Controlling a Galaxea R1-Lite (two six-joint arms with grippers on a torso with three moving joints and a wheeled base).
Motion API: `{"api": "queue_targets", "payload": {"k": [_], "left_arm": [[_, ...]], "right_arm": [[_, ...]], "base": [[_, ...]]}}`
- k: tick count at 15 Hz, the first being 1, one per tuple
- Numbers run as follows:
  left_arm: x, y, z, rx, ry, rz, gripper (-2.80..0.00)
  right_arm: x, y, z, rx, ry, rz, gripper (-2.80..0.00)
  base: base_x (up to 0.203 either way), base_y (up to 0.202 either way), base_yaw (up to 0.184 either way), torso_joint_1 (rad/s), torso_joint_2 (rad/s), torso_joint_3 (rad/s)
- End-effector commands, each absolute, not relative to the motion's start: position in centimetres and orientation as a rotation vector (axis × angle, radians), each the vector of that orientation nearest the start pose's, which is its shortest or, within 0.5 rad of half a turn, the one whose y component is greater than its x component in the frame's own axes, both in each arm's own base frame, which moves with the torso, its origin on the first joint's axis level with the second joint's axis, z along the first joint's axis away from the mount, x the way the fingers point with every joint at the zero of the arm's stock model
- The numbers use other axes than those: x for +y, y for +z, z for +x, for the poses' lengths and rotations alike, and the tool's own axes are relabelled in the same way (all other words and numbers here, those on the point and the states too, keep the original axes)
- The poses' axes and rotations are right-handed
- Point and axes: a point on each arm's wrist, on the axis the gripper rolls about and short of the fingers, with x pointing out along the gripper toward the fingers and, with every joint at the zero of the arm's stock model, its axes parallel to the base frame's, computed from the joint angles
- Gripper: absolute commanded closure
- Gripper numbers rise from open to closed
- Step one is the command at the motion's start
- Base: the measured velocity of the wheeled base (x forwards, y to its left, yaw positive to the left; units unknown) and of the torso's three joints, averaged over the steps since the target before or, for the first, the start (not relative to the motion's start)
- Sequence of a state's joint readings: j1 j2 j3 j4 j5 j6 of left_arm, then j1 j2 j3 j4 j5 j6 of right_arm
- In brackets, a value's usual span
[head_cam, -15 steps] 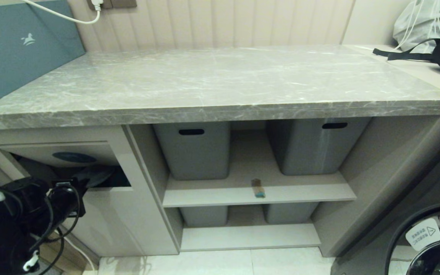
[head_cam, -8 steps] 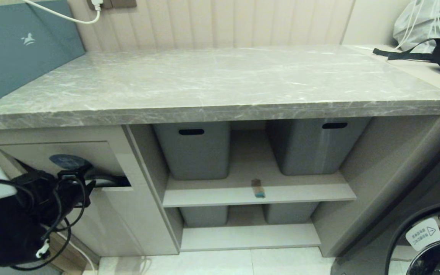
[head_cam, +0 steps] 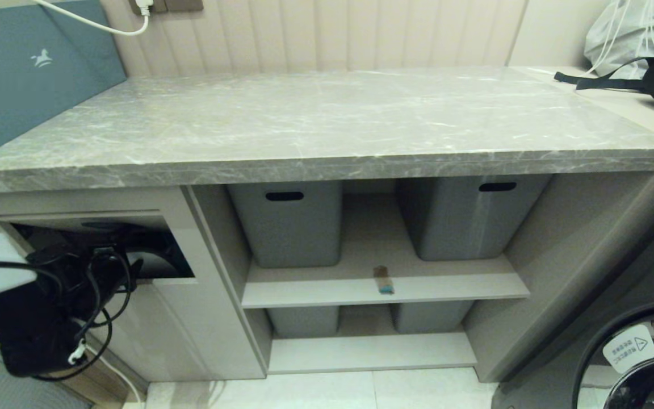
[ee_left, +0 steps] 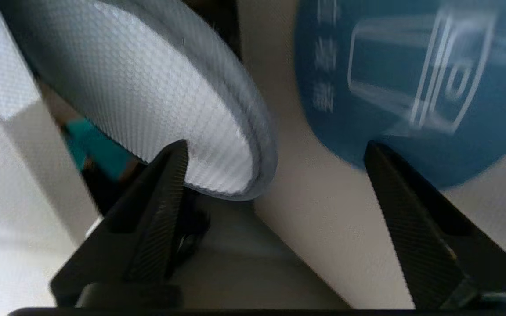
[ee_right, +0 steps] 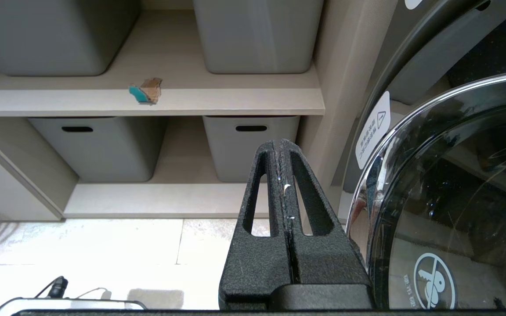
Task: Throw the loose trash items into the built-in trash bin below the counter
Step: Put the garbage in the trash can
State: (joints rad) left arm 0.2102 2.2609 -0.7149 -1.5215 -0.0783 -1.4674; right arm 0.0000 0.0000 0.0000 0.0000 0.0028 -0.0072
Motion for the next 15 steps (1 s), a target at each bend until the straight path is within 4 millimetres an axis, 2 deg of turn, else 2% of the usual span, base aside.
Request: {"api": "queue_targets", "payload": {"k": [1,4,6,12,15], "left_arm": [[7.6,5.5,36.6,-0.087,0.126,-1.489,-2.80],[7.6,6.4,36.5,-0.113,0.112,-1.520,-2.80],[7.8,7.5,37.2,-0.159,0.075,-1.513,-2.80],[7.3,7.0,36.2,-0.151,0.136,-1.516,-2.80],[8.0,7.1,38.5,-0.204,0.095,-1.486,-2.80]], "right_arm": [[0.0,7.5,-2.3,0.000,0.002,-0.008,0.00],[0.0,7.5,-2.3,0.000,0.003,-0.008,0.00],[0.0,7.5,-2.3,0.000,0.003,-0.011,0.00],[0.0,7.5,-2.3,0.000,0.003,-0.011,0.00],[0.0,7.5,-2.3,0.000,0.003,-0.009,0.00]], "base": [[0.000,0.000,0.000,0.000,0.00,0.000],[0.000,0.000,0.000,0.000,0.00,0.000],[0.000,0.000,0.000,0.000,0.00,0.000],[0.000,0.000,0.000,0.000,0.00,0.000],[0.000,0.000,0.000,0.000,0.00,0.000]]}}
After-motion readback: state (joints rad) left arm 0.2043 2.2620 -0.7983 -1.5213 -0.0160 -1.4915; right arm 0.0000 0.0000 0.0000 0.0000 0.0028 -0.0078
